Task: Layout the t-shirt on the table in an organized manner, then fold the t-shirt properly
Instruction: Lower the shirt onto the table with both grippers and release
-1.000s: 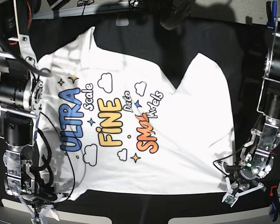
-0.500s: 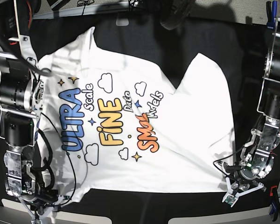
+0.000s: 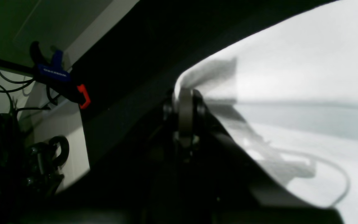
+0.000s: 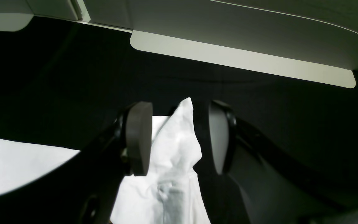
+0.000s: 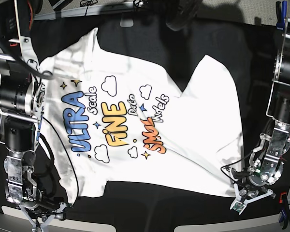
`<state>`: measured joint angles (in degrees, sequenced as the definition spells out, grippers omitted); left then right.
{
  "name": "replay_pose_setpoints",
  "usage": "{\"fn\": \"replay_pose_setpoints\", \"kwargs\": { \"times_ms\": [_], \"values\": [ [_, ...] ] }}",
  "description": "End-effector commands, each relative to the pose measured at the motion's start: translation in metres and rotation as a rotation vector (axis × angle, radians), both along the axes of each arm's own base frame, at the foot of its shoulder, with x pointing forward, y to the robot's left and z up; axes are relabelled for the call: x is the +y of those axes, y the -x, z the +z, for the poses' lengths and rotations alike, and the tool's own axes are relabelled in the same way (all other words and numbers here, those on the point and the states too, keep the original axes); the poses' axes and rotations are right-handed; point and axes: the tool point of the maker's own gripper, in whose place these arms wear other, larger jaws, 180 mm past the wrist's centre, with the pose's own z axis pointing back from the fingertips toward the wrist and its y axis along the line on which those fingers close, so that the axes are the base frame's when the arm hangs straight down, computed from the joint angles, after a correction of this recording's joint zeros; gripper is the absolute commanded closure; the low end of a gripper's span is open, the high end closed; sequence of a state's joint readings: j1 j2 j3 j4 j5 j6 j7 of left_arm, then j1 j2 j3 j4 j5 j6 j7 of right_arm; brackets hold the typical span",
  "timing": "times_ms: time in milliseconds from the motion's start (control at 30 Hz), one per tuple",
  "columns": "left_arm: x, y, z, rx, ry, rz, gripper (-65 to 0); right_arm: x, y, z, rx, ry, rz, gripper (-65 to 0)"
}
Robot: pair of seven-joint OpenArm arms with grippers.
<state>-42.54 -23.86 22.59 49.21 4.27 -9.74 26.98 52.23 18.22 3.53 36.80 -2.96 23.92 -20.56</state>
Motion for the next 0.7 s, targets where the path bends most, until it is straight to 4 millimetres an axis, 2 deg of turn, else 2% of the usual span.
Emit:
{"fn": "replay_pose_setpoints", "kwargs": {
  "times_ms": [0, 267, 467, 667],
  "values": [
    [0.005, -0.014, 0.032, -0.082, -0.001, 0.003, 0.0, -0.004, -0.012, 0.039, -0.096, -0.009, -0.009, -29.1],
    [0.014, -0.019, 0.043, -0.144, 0.000, 0.050, -0.3, 0.002, -0.010, 0.034, -0.064, -0.096, -0.011, -29.1],
    [0.012, -0.021, 0.047, -0.168, 0.006, 0.037, -19.7, 0.002, -0.009, 0.034, -0.060, -0.095, -0.011, -29.1],
    [0.013, -0.020, 0.046, -0.161, 0.004, 0.045, -20.5, 0.001, -0.008, 0.030, -0.038, -0.093, -0.013, -29.1]
  ]
}}
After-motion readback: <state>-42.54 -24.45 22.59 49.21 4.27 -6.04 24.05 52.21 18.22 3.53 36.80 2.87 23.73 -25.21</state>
